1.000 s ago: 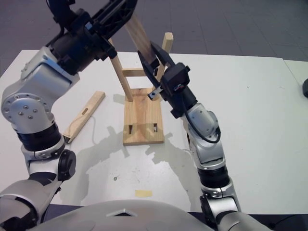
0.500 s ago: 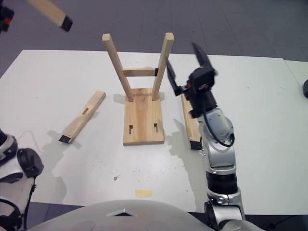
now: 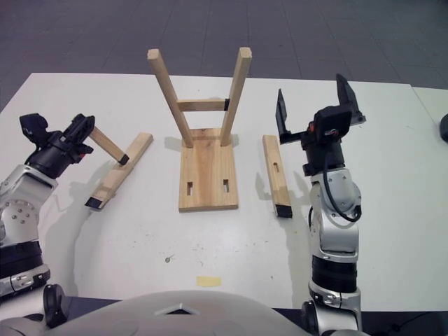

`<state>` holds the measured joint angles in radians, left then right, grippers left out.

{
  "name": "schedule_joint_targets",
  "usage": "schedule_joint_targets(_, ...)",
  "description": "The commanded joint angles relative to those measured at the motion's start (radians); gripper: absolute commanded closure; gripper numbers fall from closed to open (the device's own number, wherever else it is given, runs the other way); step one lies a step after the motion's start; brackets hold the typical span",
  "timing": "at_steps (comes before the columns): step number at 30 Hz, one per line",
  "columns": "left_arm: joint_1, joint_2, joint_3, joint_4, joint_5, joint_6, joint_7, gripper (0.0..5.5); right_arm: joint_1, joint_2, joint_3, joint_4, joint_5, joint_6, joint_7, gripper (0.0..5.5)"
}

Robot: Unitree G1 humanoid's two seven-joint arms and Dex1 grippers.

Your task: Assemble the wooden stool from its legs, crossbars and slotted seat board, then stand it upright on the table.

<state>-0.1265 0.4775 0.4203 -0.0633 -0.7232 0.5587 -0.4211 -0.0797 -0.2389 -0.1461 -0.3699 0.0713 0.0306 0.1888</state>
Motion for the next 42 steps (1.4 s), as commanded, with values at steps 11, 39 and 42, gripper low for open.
schedule_joint_targets(11, -0.073, -0.03, -0.051, 0.105, 0.089, -0.104, -0.036, 5.07, -0.014, 0.005, 0.023, 0.008, 0.016, 0.005, 0.011, 0.1)
schedule_joint_targets(39, 0.049, -0.012, -0.094, 0.008, 0.2, -0.148, -0.041, 5.07, -0.03, -0.006, 0.025, 0.021, -0.006, 0.006, 0.009, 0.1)
schedule_joint_targets(42, 0.055, -0.01, -0.108, 0.005, 0.217, -0.153, -0.045, 5.07, -0.038, -0.004, 0.029, 0.027, -0.006, 0.004, 0.009, 0.1)
